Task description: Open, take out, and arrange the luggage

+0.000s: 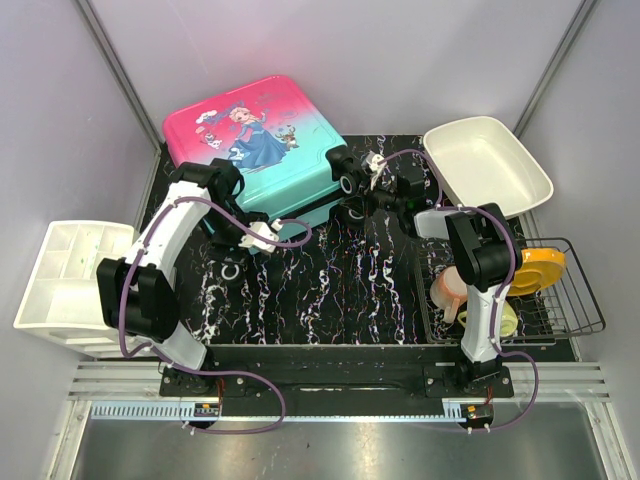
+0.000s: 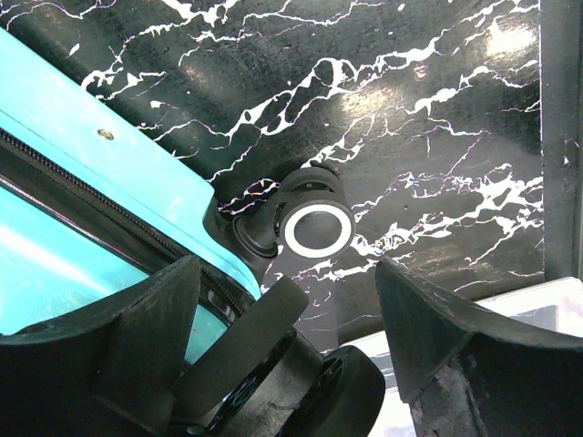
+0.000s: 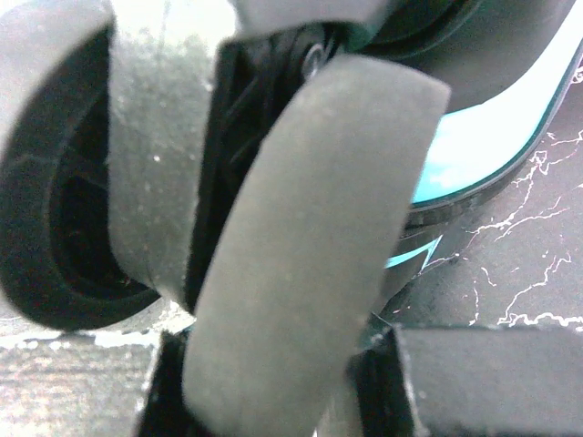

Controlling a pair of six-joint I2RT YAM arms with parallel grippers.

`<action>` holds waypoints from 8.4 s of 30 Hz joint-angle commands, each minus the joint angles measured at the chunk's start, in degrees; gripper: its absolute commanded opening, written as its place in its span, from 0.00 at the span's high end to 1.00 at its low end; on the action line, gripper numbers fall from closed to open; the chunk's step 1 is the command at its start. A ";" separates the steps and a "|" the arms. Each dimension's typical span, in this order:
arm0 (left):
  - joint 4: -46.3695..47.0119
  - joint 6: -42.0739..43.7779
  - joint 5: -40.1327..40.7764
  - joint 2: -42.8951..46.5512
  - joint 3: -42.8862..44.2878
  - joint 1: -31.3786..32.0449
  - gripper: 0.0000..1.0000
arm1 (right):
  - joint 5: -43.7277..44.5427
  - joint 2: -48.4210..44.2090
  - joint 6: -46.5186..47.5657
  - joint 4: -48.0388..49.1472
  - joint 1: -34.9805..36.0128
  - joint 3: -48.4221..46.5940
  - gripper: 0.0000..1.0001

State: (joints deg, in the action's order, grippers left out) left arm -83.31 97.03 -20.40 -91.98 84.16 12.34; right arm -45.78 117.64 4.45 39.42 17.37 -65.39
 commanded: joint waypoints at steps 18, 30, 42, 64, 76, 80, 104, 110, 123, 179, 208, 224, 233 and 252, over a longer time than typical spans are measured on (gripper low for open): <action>-2.74 -3.43 11.17 -3.64 0.48 -7.50 0.19 | 20.38 -6.63 -14.02 -2.15 -13.67 1.83 1.00; -2.74 -3.17 11.35 -4.08 1.27 -7.59 0.19 | 14.59 -11.99 -17.28 -1.98 -15.87 8.69 0.43; -2.39 -2.73 11.61 -4.08 0.83 -8.29 0.19 | 4.39 -9.99 -26.15 2.06 -14.82 8.17 0.26; -2.47 -4.31 11.70 -5.48 1.62 -8.56 0.19 | 1.31 3.46 -35.39 15.16 -1.46 1.40 0.24; -2.47 -5.36 11.97 -5.84 1.97 -8.47 0.19 | -0.98 8.04 -36.00 18.67 1.18 -3.17 0.26; -2.56 -5.72 11.88 -6.01 2.32 -8.47 0.19 | -1.15 8.22 -36.53 19.11 2.14 -3.08 0.32; -2.47 -5.54 12.76 -8.12 3.82 -9.44 0.19 | 16.76 -0.48 -29.34 7.09 -3.92 -1.76 1.00; -2.65 -5.36 12.58 -8.65 4.08 -9.61 0.20 | 18.80 1.70 -27.21 6.37 -4.09 -5.35 1.00; -5.29 -20.01 -4.88 -5.41 18.30 -8.91 0.03 | 10.63 10.15 -30.11 9.45 -2.95 -16.18 1.00; 26.97 -83.58 -14.50 -18.89 43.90 -8.84 0.01 | -1.69 -20.35 -3.30 4.62 12.43 13.97 1.00; 50.96 -106.79 10.35 18.51 -16.05 24.48 0.02 | 13.52 -23.34 0.82 1.36 14.71 16.96 1.00; 39.72 -92.82 9.24 23.07 -22.54 26.33 1.00 | 31.01 -21.76 9.44 -2.07 13.05 15.47 1.00; 33.04 -83.51 7.84 26.85 -27.12 26.42 1.00 | 34.09 -14.82 7.15 -2.15 5.94 5.45 1.00; 16.34 -51.08 11.34 35.12 -29.31 19.40 1.00 | 35.58 -23.49 7.94 -16.03 -1.11 9.30 1.00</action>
State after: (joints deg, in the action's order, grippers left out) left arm -51.72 29.76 -7.66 -58.46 57.43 34.87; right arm -15.22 101.38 10.83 23.24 17.12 -58.02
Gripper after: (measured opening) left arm 0.599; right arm 0.007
